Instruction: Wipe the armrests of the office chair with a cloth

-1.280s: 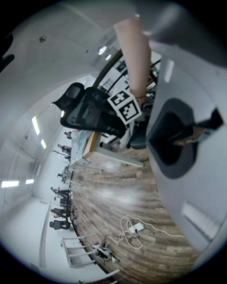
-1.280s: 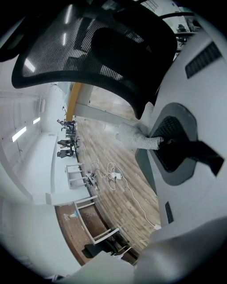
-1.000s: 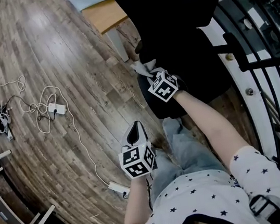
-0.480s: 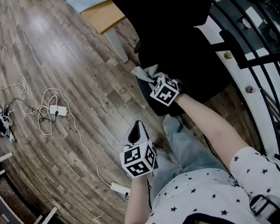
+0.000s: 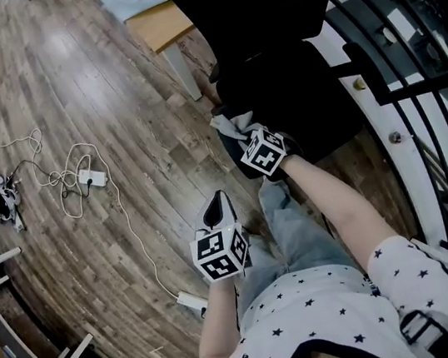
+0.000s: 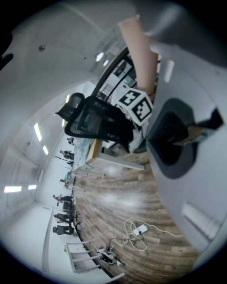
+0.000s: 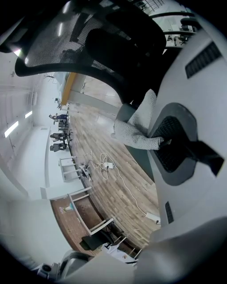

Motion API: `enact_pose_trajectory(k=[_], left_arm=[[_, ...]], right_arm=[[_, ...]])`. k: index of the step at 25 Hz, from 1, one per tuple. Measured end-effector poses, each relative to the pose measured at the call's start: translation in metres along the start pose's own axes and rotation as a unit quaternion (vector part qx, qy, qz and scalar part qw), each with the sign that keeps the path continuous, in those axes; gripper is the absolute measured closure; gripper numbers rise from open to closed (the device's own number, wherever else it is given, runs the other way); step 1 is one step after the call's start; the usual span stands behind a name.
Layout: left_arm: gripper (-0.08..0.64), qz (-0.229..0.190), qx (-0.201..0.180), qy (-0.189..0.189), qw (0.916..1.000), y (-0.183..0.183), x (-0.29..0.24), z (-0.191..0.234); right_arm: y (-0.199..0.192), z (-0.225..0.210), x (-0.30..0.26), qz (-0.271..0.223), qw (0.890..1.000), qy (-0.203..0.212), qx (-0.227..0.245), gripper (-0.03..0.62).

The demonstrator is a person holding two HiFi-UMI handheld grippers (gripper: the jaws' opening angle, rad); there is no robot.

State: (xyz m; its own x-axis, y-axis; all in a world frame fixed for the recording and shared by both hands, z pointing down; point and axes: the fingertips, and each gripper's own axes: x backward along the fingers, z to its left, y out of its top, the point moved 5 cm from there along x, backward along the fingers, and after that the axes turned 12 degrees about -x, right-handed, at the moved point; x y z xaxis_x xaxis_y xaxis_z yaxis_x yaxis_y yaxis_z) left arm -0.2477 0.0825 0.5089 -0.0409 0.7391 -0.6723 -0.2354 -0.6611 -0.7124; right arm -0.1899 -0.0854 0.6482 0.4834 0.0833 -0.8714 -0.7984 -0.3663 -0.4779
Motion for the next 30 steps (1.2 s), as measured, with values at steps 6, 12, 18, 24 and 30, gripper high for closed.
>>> enact_pose_trajectory(k=[6,12,18,24,30], left_arm=[[0.557,-0.003,-0.007,-0.003,1.0,-0.004,0.006,-0.005],[0.557,-0.005,-0.012,-0.006,0.9999,-0.006,0.016,-0.006],[0.557,-0.007,-0.014,-0.011,0.9998,-0.01,0.022,-0.008],[0.557,-0.01,-0.018,-0.015,0.9997,-0.012,0.03,-0.012],[0.557,-0.009,-0.023,-0.021,0.9995,-0.016,0.033,-0.019]], right_arm=[[-0.017,0.013,0.004,0.005,1.0,0.003,0.002,0.565],[-0.029,0.028,0.011,0.01,1.0,0.006,0.003,0.565],[-0.041,0.038,0.015,0.013,1.0,0.008,0.008,0.565],[-0.053,0.054,0.023,0.013,1.0,0.013,0.005,0.565],[-0.067,0.064,0.028,0.018,1.0,0.014,0.008,0.565]])
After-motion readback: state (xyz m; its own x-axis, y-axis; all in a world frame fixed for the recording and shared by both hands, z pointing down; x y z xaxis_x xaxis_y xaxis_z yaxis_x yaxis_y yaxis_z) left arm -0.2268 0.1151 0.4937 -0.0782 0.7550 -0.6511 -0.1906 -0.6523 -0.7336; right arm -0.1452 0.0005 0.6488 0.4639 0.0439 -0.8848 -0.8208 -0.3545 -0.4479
